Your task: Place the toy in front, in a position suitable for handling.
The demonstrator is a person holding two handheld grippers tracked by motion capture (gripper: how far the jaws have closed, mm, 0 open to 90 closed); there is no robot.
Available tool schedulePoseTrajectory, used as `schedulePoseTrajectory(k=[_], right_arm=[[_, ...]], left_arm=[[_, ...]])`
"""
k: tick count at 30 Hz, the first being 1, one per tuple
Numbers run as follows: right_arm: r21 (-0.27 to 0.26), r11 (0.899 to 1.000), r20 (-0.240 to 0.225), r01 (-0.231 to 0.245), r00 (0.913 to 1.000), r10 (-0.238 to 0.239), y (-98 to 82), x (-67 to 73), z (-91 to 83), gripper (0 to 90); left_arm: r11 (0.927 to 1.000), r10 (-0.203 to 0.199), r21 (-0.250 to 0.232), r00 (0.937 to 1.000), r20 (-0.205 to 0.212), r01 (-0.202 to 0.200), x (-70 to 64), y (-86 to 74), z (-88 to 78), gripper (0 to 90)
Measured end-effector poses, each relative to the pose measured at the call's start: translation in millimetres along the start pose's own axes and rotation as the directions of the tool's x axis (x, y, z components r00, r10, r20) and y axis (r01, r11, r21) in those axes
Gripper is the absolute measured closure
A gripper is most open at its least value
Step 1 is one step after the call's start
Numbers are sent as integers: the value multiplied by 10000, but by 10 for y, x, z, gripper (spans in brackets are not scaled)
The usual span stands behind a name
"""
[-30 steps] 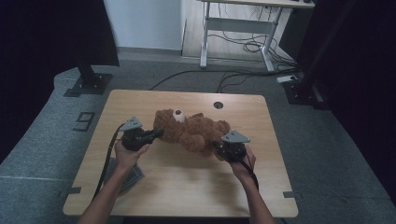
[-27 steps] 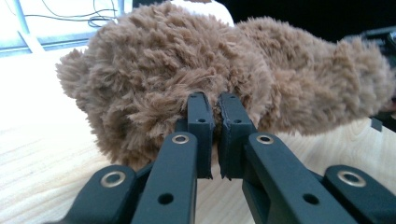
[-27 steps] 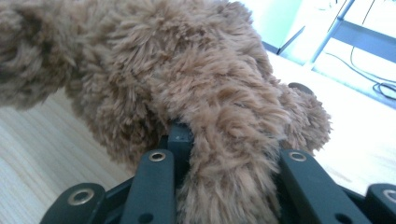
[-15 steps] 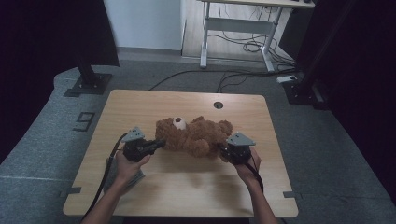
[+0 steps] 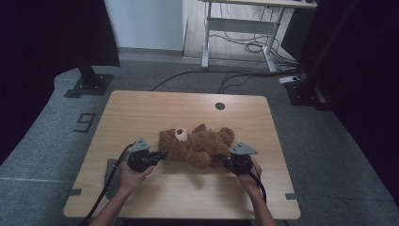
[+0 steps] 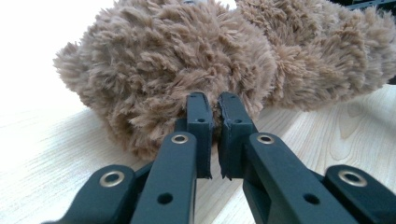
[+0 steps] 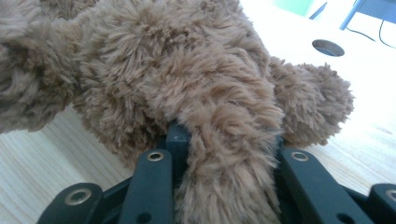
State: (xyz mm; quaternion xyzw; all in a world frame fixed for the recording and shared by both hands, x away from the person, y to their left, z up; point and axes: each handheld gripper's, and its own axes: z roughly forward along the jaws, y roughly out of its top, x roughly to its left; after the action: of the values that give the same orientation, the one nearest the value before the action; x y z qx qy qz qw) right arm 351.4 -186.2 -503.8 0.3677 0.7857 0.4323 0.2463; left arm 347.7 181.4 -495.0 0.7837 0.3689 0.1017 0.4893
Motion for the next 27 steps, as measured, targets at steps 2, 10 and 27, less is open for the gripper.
schedulePoseTrajectory(k=[2,10,27], right_arm=[[-5,10000,-34,-36,10000,36,-15,3,-4,670],[-59,9998,-200,-202,9996,201,-75,11,10,654],[-444,9975,-375,-551,9979,535,-211,23,-38,647]], left_arm=[[10000,9,28,10000,-23,-9,-8,-8,-3,844],[9998,-190,64,9998,32,190,5,-97,3,841],[9992,-350,194,9991,244,346,-37,-173,25,831]])
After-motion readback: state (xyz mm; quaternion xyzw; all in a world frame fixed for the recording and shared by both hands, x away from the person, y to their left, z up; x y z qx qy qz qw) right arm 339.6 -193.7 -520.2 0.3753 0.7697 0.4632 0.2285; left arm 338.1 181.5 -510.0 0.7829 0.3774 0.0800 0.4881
